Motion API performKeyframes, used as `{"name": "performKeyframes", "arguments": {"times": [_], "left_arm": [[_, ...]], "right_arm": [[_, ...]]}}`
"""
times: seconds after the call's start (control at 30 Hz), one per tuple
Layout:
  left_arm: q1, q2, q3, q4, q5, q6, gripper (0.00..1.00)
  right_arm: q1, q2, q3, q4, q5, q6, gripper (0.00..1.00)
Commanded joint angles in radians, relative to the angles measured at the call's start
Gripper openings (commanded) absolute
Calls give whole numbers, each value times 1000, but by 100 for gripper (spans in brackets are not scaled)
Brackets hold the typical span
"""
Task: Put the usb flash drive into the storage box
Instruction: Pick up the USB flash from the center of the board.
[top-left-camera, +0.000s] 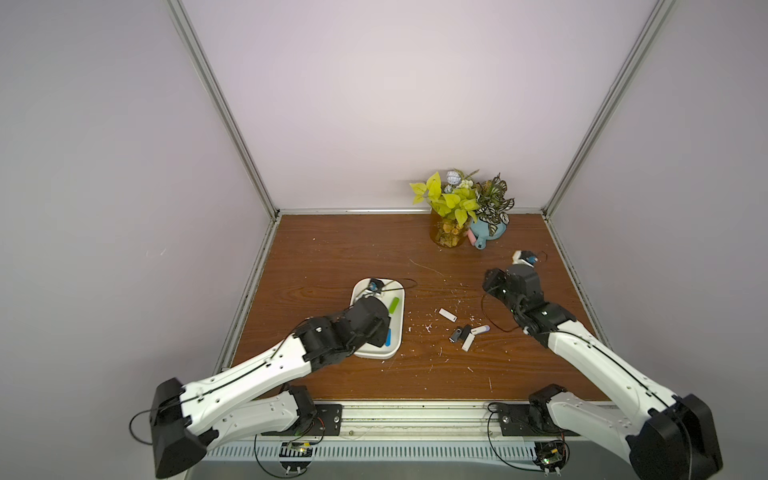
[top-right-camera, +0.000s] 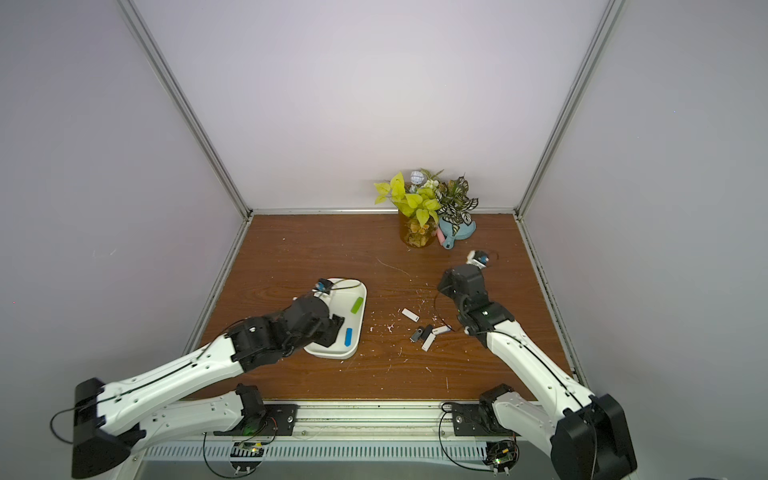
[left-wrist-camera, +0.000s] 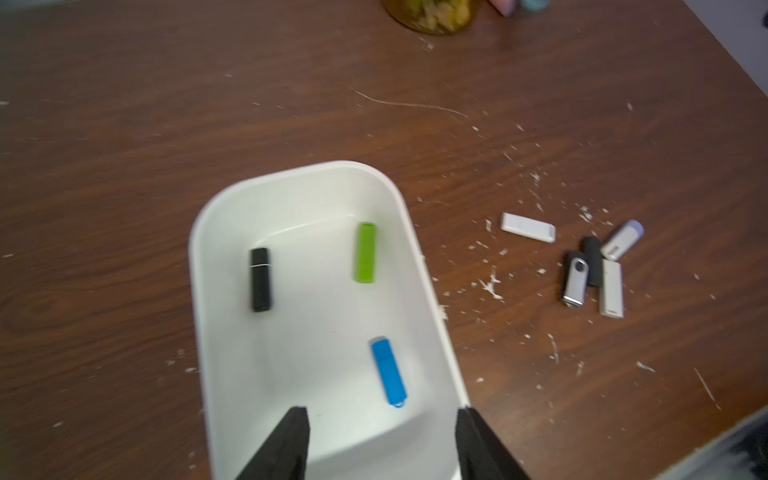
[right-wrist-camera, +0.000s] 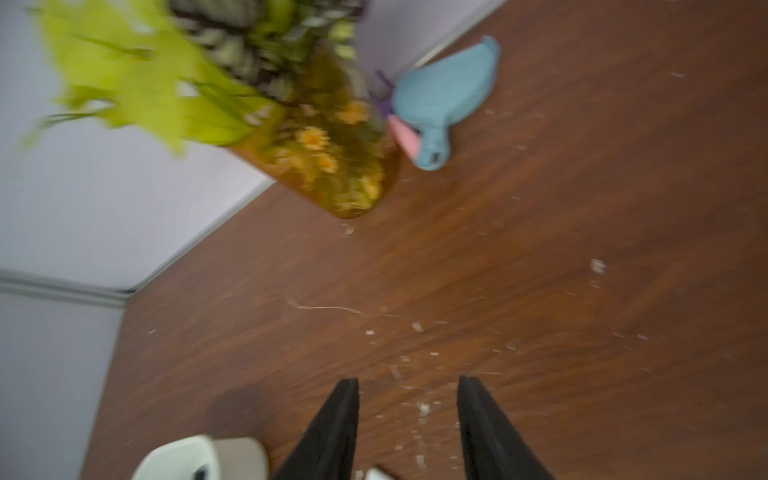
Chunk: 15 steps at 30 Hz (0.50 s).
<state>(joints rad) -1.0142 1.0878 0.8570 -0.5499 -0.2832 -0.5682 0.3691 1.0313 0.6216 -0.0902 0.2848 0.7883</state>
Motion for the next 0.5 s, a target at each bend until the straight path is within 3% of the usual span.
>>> {"name": "performKeyframes", "arguments": {"times": [0.0,0.17,0.27,0.47], "left_arm": [[-63,175,98,157,108,8,49],[-82,458,216,321,277,46,37],[-92,574,277,357,306,55,35],[-129,785,434,342,306,69,32]], "right_arm": [[-81,-26,-122,53,-49,-50,45],[-182,-31,-254,137,-33,-82,45],[-265,-65,-276,135,-105,-115,45],[-303,-125,-319,166,-101,-118,45]]}}
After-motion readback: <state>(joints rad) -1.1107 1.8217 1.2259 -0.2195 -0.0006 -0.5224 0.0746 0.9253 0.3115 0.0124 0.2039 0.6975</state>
